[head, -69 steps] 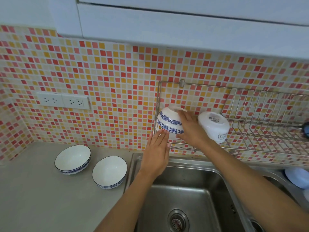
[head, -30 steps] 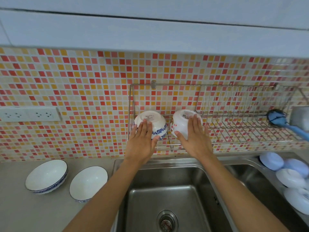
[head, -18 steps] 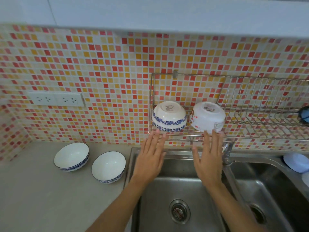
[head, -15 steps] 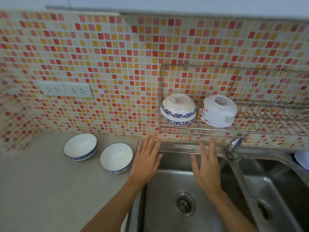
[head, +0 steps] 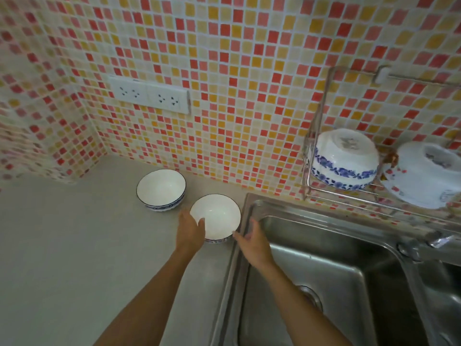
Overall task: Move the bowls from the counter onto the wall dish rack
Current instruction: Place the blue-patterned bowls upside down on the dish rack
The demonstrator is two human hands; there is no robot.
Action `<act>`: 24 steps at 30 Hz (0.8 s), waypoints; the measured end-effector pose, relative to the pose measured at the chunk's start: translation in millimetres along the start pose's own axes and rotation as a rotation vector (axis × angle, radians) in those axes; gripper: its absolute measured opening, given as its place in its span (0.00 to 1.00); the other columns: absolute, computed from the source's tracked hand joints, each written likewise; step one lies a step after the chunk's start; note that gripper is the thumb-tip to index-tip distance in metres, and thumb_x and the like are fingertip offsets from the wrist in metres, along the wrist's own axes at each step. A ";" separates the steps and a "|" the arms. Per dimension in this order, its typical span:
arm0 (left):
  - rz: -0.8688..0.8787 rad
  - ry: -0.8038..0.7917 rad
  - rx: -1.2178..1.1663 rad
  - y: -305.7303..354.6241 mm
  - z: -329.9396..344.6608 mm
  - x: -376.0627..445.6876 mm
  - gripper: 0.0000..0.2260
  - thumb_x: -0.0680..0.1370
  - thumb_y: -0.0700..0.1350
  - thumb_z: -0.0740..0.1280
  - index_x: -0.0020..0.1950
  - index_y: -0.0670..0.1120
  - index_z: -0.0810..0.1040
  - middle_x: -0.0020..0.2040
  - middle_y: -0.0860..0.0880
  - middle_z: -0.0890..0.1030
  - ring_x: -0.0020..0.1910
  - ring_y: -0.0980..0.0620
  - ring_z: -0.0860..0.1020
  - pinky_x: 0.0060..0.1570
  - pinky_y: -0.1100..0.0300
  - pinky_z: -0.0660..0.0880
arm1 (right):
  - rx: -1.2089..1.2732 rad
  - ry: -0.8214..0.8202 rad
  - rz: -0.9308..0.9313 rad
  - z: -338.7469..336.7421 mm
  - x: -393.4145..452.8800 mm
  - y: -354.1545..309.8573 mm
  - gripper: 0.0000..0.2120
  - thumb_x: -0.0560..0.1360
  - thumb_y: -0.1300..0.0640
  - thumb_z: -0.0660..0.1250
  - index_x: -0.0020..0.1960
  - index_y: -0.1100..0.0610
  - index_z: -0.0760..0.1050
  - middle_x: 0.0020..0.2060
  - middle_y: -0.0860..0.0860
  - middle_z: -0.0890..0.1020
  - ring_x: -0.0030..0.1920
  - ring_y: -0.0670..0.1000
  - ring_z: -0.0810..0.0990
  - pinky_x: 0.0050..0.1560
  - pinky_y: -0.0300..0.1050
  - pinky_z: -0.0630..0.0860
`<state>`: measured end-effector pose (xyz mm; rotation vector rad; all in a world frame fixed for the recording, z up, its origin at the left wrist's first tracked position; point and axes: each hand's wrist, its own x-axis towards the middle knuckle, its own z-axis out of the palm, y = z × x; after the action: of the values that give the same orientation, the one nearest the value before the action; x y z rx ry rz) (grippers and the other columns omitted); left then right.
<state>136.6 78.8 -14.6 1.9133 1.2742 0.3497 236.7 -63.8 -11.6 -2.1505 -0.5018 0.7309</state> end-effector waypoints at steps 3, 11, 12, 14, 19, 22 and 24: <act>-0.109 -0.022 -0.033 -3.1 4.0 15.8 0.25 0.79 0.43 0.62 0.72 0.33 0.59 0.70 0.33 0.67 0.68 0.36 0.67 0.66 0.50 0.63 | 0.020 -0.032 0.088 22.5 22.9 -7.5 0.34 0.73 0.44 0.67 0.75 0.51 0.58 0.68 0.54 0.75 0.62 0.61 0.78 0.63 0.57 0.75; -0.201 -0.125 -0.108 -5.9 -3.5 13.8 0.17 0.77 0.34 0.56 0.66 0.37 0.64 0.63 0.34 0.73 0.60 0.35 0.73 0.57 0.49 0.70 | 0.115 -0.028 0.151 37.7 28.4 -3.6 0.26 0.73 0.57 0.57 0.71 0.52 0.62 0.58 0.59 0.79 0.48 0.63 0.83 0.40 0.55 0.84; -0.206 -0.141 -0.121 -6.5 -4.0 8.8 0.17 0.77 0.34 0.55 0.66 0.38 0.64 0.63 0.34 0.73 0.60 0.35 0.73 0.56 0.50 0.71 | 0.124 -0.036 0.161 34.2 21.0 -4.2 0.25 0.75 0.59 0.57 0.72 0.53 0.62 0.58 0.60 0.79 0.46 0.62 0.83 0.35 0.51 0.83; -0.194 -0.153 -0.160 -6.3 -3.7 -5.6 0.16 0.77 0.36 0.54 0.65 0.39 0.63 0.61 0.34 0.73 0.58 0.36 0.74 0.56 0.49 0.74 | 0.150 -0.037 0.177 25.9 4.4 -3.4 0.23 0.76 0.60 0.57 0.71 0.55 0.62 0.58 0.62 0.79 0.39 0.58 0.83 0.27 0.42 0.80; -0.074 -0.121 -0.272 2.5 -1.8 -51.7 0.13 0.79 0.40 0.53 0.64 0.42 0.64 0.58 0.37 0.74 0.55 0.36 0.75 0.50 0.39 0.78 | 0.217 0.004 0.125 -8.4 -49.5 -2.1 0.21 0.76 0.60 0.58 0.69 0.54 0.64 0.49 0.60 0.82 0.32 0.52 0.80 0.26 0.40 0.77; -0.002 -0.123 -0.328 16.6 -4.7 -81.4 0.13 0.79 0.39 0.53 0.63 0.44 0.65 0.56 0.40 0.74 0.54 0.37 0.76 0.48 0.39 0.78 | 0.265 -0.001 0.098 -41.2 -83.1 2.0 0.24 0.76 0.56 0.63 0.70 0.48 0.62 0.55 0.51 0.77 0.49 0.53 0.79 0.38 0.50 0.83; 0.056 -0.148 -0.345 31.6 -5.9 -101.4 0.13 0.80 0.40 0.53 0.64 0.44 0.65 0.57 0.42 0.74 0.55 0.38 0.75 0.50 0.39 0.78 | 0.469 -0.105 0.121 -63.9 -101.9 8.8 0.26 0.76 0.57 0.66 0.71 0.47 0.61 0.63 0.51 0.73 0.56 0.55 0.77 0.46 0.58 0.83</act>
<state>107.3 -12.3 31.9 1.6494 0.9937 0.4196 202.0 -162.4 48.5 -1.7198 -0.2241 0.9296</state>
